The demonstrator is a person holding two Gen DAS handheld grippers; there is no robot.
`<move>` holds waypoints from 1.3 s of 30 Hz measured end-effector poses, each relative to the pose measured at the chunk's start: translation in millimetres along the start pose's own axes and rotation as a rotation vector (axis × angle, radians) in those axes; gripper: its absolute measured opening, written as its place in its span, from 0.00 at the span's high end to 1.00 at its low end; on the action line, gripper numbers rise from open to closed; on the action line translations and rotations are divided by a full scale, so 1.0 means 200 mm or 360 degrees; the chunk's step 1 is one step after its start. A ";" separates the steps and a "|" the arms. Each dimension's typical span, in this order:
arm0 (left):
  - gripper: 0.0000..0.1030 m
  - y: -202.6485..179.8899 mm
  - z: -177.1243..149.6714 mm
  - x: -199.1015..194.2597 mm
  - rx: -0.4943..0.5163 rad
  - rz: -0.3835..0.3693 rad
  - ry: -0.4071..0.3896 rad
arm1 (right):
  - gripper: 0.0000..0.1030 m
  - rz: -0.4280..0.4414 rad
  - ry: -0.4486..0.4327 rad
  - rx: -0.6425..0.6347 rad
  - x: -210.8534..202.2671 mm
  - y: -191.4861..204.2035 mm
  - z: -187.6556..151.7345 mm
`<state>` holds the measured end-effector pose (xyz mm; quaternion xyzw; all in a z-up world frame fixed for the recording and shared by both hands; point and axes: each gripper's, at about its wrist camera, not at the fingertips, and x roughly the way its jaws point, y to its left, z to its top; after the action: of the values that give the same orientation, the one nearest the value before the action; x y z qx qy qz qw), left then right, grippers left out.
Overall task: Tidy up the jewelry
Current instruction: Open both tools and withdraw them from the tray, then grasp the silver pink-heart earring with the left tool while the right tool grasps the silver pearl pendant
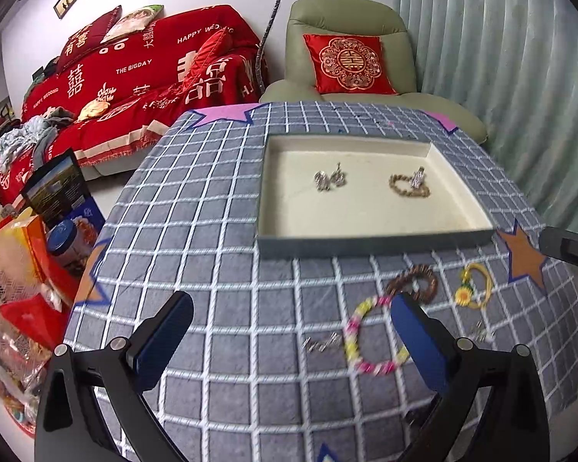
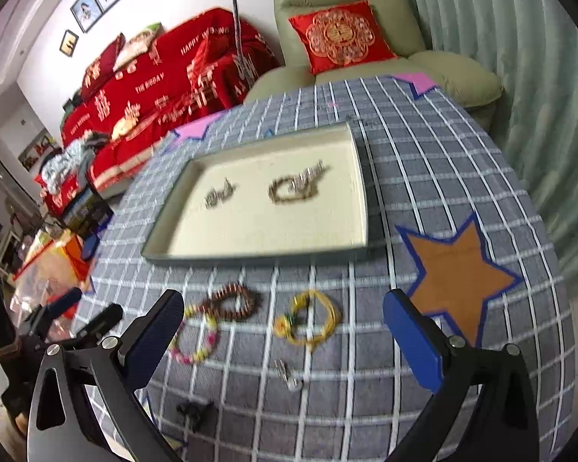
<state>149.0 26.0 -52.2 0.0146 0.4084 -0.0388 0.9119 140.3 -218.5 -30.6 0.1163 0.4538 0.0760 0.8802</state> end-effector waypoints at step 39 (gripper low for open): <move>0.08 0.03 -0.21 0.28 0.0226 -0.0093 0.0183 | 0.21 -0.0235 0.0278 -0.0215 0.28 0.06 -0.37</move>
<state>156.2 30.8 -122.3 0.0695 0.4565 -0.0935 0.8821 112.3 -184.0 -113.1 0.0159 0.5300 0.0512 0.8463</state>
